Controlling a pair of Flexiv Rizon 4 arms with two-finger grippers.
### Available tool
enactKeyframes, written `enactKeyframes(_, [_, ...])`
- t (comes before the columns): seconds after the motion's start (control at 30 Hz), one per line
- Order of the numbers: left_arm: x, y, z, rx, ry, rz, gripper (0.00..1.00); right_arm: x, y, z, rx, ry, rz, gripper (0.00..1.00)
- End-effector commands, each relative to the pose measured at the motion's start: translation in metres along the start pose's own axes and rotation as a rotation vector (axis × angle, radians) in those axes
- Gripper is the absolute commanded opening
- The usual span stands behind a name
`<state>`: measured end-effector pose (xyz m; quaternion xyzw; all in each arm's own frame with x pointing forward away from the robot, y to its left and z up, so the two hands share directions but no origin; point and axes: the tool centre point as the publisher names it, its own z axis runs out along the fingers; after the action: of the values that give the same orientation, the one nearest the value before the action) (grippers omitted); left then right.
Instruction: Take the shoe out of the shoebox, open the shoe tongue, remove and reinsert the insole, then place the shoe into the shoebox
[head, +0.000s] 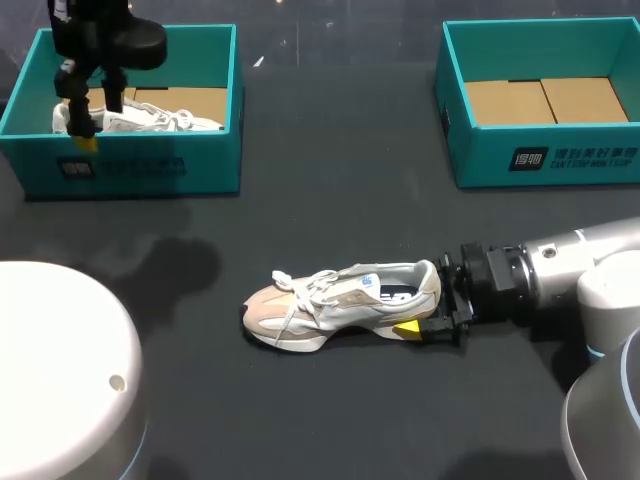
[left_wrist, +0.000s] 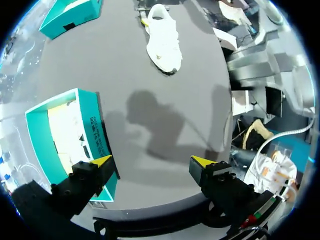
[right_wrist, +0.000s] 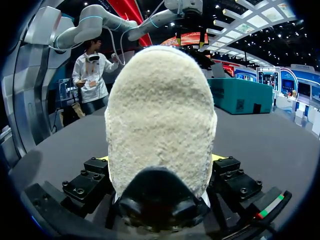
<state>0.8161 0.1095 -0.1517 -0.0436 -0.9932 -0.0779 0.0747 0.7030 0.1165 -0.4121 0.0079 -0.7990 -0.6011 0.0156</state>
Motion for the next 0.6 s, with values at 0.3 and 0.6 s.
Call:
enactKeyframes(0.3, [0.000, -0.085, 0.003, 0.071, 0.073, -0.920, 1.00, 0.000, 0.001, 0.001, 0.004, -0.001, 0.000, 0.00])
enactKeyframes(0.6, [0.003, -0.093, 0.005, 0.071, 0.005, -0.944, 1.00, 0.000, 0.001, 0.001, 0.004, -0.001, 0.000, 0.00])
